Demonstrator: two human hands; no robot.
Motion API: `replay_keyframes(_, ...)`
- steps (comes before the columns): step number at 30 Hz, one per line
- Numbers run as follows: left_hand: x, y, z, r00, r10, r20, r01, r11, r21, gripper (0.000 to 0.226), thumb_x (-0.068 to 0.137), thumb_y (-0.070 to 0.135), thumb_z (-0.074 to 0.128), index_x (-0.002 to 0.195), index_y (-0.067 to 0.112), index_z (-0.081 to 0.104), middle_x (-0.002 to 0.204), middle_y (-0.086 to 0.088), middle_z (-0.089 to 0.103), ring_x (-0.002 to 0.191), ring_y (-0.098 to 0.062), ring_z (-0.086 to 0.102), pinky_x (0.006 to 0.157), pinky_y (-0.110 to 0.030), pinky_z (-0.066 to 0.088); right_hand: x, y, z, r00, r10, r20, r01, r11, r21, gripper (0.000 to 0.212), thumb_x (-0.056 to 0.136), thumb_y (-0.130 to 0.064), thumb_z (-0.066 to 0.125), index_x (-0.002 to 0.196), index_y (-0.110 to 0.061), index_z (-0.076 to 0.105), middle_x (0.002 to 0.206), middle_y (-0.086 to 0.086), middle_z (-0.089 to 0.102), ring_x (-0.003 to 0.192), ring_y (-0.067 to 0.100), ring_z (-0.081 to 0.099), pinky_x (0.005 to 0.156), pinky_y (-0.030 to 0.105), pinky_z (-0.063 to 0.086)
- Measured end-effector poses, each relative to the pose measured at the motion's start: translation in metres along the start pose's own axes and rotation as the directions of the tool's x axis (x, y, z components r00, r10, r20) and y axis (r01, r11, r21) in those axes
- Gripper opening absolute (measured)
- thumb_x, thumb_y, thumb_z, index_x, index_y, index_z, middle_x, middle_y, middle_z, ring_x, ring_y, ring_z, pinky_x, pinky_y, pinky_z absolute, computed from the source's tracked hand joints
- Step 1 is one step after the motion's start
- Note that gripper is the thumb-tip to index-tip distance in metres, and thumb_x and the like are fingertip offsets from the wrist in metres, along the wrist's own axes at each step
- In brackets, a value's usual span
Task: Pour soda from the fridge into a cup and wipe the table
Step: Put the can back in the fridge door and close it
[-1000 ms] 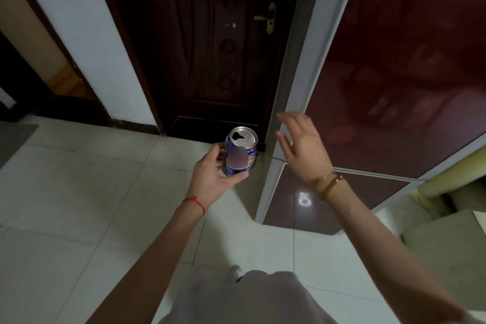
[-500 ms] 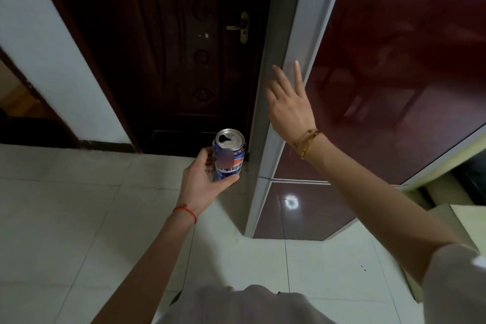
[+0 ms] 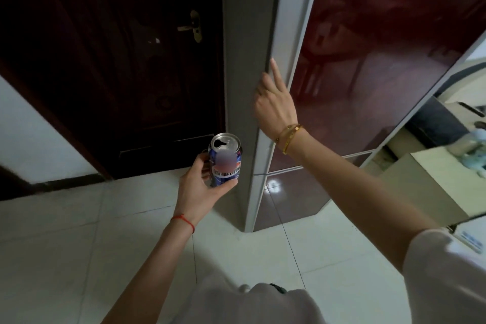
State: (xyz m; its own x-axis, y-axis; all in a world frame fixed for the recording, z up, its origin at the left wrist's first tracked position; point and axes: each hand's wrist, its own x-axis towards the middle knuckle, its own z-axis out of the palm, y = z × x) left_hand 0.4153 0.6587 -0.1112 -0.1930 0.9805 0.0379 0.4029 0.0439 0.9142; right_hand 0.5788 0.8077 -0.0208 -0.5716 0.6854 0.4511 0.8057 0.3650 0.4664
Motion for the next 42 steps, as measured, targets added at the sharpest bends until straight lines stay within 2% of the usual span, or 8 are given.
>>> replay_keyframes(9,0.009,-0.009,-0.014,0.989,0.053,0.135,-0.048,0.998,-0.043,0.077,0.06,0.032,0.092,0.127,0.024,0.055,0.116,0.009,0.069,0.103,-0.005,0.067,0.092,-0.032,0.056,-0.077,-0.011,-0.023,0.972,0.157,-0.176,-0.154,0.988,0.028,0.026,0.093,-0.008,0.047,0.108,-0.002,0.067,0.111,0.015,0.067,0.126,0.033,0.05,0.121,0.048,0.014)
replay_keyframes(15,0.001,0.01,-0.003,0.949,0.142,0.282,-0.132,0.99,-0.055,0.074,0.064,0.029,0.091,0.128,0.022,0.055,0.119,0.004,0.067,0.107,-0.009,0.065,0.095,-0.035,0.055,-0.144,-0.012,-0.039,0.949,0.303,-0.084,-0.31,0.946,-0.097,0.053,0.096,-0.012,0.049,0.147,-0.009,0.036,0.156,0.009,0.031,0.148,0.025,0.019,0.121,0.051,0.004)
replay_keyframes(22,-0.011,0.049,0.029,0.852,0.248,0.461,-0.196,0.968,-0.159,0.07,0.067,0.014,0.088,0.128,0.02,0.054,0.114,0.009,0.063,0.103,-0.003,0.062,0.089,-0.019,0.052,-0.204,-0.009,-0.061,0.872,0.477,-0.114,-0.489,0.862,-0.136,0.07,0.096,-0.004,0.049,0.154,-0.01,0.009,0.161,0.009,0.011,0.149,0.026,0.008,0.12,0.054,0.012)
replay_keyframes(25,-0.015,0.063,0.044,0.803,0.311,0.509,-0.241,0.95,-0.2,0.068,0.067,0.012,0.087,0.125,0.025,0.053,0.114,0.011,0.061,0.102,0.002,0.06,0.085,-0.012,0.053,-0.223,-0.004,-0.071,0.811,0.553,-0.19,-0.577,0.81,-0.103,0.074,0.095,-0.002,0.051,0.153,-0.01,0.007,0.16,0.008,0.007,0.148,0.025,0.004,0.121,0.051,0.014)
replay_keyframes(29,-0.022,0.076,0.065,0.755,0.366,0.543,-0.293,0.93,-0.22,0.071,0.068,0.016,0.087,0.128,0.029,0.051,0.116,0.012,0.06,0.109,-0.007,0.059,0.093,-0.025,0.051,-0.248,0.004,-0.08,0.705,0.668,-0.237,-0.694,0.719,-0.038,0.078,0.097,-0.003,0.048,0.152,-0.011,-0.006,0.161,0.005,-0.009,0.149,0.024,-0.006,0.122,0.049,0.007)
replay_keyframes(34,-0.032,0.086,0.094,0.685,0.409,0.603,-0.351,0.91,-0.219,0.074,0.067,0.026,0.087,0.132,0.022,0.053,0.117,0.012,0.061,0.112,-0.009,0.06,0.089,-0.023,0.051,-0.281,0.018,-0.093,0.569,0.783,-0.251,-0.8,0.598,0.049,0.073,0.096,0.0,0.045,0.152,-0.006,-0.002,0.16,0.007,0.0,0.148,0.031,0.0,0.121,0.052,0.012)
replay_keyframes(38,-0.043,0.096,0.119,0.632,0.422,0.65,-0.346,0.904,-0.251,0.074,0.06,0.04,0.086,0.126,0.036,0.055,0.117,0.015,0.067,0.112,-0.006,0.063,0.094,-0.038,0.056,-0.309,0.039,-0.1,0.382,0.897,-0.222,-0.899,0.416,0.136,0.072,0.094,-0.005,0.048,0.151,0.001,0.004,0.16,0.017,0.002,0.149,0.03,-0.001,0.121,0.051,0.01)
replay_keyframes(42,-0.061,0.114,0.144,0.586,0.447,0.676,-0.336,0.893,-0.299,0.07,0.064,0.028,0.089,0.123,0.04,0.053,0.119,0.013,0.067,0.113,-0.006,0.064,0.094,-0.038,0.056,-0.34,0.061,-0.105,0.282,0.95,-0.136,-0.934,0.304,0.188,0.07,0.097,-0.013,0.044,0.153,-0.004,0.003,0.162,0.012,0.004,0.15,0.026,0.001,0.122,0.046,0.005)
